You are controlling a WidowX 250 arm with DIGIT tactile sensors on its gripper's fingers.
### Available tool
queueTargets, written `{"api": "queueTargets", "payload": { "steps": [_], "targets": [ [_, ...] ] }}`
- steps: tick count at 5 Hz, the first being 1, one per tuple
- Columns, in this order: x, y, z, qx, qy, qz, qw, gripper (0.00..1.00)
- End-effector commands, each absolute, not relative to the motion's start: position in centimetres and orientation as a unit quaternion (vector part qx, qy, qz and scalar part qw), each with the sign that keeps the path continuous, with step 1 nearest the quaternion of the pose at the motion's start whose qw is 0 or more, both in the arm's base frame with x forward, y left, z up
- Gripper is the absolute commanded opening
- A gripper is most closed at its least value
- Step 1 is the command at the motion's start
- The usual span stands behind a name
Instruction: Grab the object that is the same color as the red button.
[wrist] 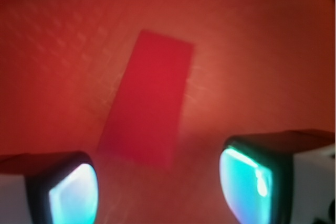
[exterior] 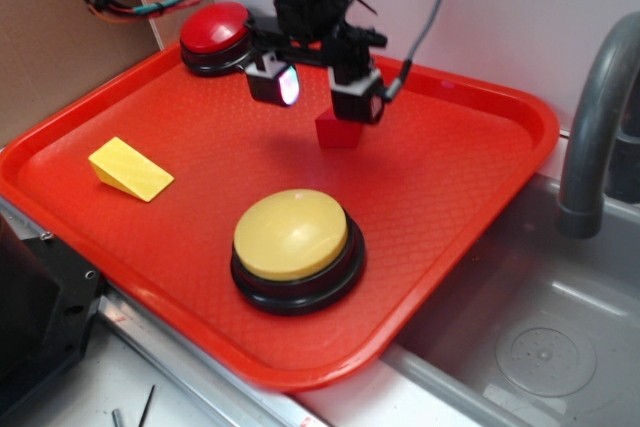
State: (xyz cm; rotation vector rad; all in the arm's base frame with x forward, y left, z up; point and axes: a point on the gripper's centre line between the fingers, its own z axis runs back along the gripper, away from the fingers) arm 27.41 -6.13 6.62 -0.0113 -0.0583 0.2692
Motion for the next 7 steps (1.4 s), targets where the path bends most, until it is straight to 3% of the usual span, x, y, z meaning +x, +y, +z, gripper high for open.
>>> {"api": "queueTargets", "payload": {
  "steps": [1,4,6,7],
  "targets": [
    [29.6,-6.3,7.8,-0.037,-0.075,0.198,0.977,1.00],
    [30.6,-6.3,4.4,-0.028,-0.025,0.196,0.980,1.00],
    [29.7,-5.7,3.6,-0.023,-0.009,0.190,0.981,0.96],
    [29.3,-5.6,4.3,-0.012,-0.005,0.152,0.988,0.00]
  ]
}}
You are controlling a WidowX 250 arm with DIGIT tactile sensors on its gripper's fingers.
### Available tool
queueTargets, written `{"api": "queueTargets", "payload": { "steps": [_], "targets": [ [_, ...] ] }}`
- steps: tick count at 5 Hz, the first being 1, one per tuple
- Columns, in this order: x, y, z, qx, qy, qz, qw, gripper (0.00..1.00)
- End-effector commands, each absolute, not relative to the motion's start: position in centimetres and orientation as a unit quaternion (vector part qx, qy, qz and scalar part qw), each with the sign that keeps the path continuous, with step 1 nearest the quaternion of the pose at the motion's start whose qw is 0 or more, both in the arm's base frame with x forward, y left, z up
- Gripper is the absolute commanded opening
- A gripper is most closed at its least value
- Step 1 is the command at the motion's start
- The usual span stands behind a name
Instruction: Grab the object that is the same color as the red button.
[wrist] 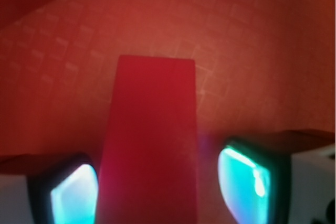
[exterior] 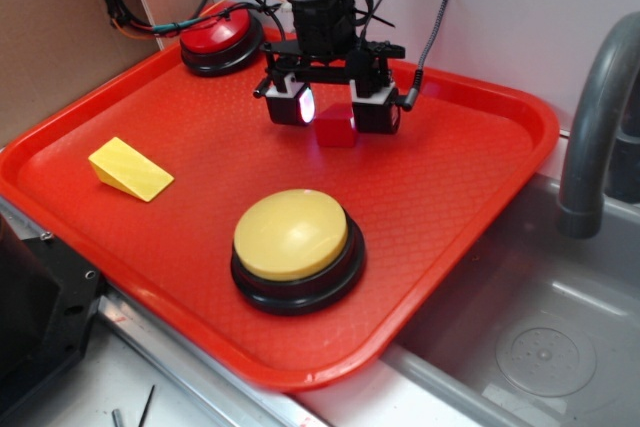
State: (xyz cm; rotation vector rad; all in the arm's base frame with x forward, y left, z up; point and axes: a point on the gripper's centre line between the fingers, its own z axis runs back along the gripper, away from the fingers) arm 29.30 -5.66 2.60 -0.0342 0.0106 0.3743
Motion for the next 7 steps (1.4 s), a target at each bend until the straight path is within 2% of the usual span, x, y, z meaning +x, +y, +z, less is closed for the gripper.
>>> {"api": "queueTargets", "payload": {
  "steps": [1,2,3,4,5,7],
  "targets": [
    [28.2,-5.0,7.8,-0.018,-0.017,0.103,0.994,0.00],
    [26.3,-3.9,12.4,-0.029,-0.021,0.035,0.999,0.00],
    [22.7,-1.7,17.3,-0.009,-0.025,-0.001,1.000,0.00],
    [20.5,0.0,19.6,0.004,-0.022,0.016,1.000,0.00],
    [19.3,0.9,20.8,0.013,-0.018,0.033,0.999,0.00],
    [20.0,0.8,20.3,0.018,-0.024,0.032,0.999,0.00]
  ]
}}
